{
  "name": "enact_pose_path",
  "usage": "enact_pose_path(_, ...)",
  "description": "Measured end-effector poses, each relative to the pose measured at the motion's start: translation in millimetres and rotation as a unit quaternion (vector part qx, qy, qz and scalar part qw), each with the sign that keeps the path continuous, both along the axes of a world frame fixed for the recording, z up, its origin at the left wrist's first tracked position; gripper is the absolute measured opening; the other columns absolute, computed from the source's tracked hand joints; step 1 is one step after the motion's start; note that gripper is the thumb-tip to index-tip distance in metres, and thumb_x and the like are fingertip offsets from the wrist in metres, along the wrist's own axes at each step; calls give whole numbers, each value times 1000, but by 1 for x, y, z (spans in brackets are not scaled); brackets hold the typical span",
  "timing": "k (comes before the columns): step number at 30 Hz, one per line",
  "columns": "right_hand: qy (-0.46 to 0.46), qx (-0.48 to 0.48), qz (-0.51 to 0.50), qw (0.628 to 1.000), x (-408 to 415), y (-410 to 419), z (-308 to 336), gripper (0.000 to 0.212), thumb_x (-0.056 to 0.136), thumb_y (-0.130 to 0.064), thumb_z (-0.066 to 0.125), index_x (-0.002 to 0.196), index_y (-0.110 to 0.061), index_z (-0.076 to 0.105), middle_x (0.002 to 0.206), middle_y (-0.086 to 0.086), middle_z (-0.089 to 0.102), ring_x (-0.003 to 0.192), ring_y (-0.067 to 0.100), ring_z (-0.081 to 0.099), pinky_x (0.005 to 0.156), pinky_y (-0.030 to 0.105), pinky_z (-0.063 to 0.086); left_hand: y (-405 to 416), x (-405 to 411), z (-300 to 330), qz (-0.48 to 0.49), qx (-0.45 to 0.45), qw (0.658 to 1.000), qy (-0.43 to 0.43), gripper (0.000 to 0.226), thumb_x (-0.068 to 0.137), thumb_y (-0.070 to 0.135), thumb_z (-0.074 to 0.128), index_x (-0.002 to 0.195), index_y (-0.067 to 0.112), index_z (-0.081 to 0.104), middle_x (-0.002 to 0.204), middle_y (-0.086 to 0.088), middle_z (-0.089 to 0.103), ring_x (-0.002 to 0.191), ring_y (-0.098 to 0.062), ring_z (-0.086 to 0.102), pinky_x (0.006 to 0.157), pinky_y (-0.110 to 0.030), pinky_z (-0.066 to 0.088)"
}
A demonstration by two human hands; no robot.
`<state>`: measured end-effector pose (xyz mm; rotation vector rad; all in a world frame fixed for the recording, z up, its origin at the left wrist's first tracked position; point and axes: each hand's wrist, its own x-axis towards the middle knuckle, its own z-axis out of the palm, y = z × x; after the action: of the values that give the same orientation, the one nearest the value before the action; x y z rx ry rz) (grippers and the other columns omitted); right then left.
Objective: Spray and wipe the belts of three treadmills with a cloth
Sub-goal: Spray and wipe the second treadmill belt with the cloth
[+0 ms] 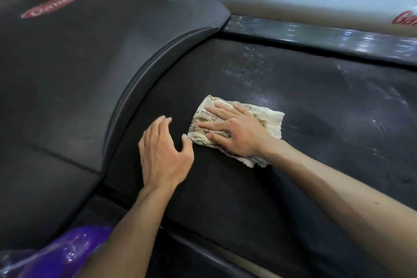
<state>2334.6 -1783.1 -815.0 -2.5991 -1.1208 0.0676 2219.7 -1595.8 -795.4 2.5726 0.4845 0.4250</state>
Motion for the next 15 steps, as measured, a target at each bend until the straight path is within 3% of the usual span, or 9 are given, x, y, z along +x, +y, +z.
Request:
enact_pose_path(5,1,0,-74,997,-15,-53,-4,51,98,-69,25,143,-60,46,168,-18,23,158,5,6,129,40,0,18,40,0,-89,32,994,57,61,98,37,53,154,17,38,166,3,27,155,-12,15,127,-41,8)
enact_pose_path(10,13,-16,-147,989,-24,-97,1,62,91,-72,17,145,-59,45,169,-17,21,158,5,4,128,38,-2,22,50,-4,-172,74,978,87,66,99,42,52,158,21,31,168,5,20,155,-10,9,127,-39,5)
enact_pose_path(15,24,-16,-226,974,-33,-154,0,54,95,-68,27,145,-59,45,169,-16,20,158,6,5,129,44,2,26,58,-16,-228,109,960,123,73,100,49,48,162,25,18,170,8,9,156,-9,2,127,-40,3)
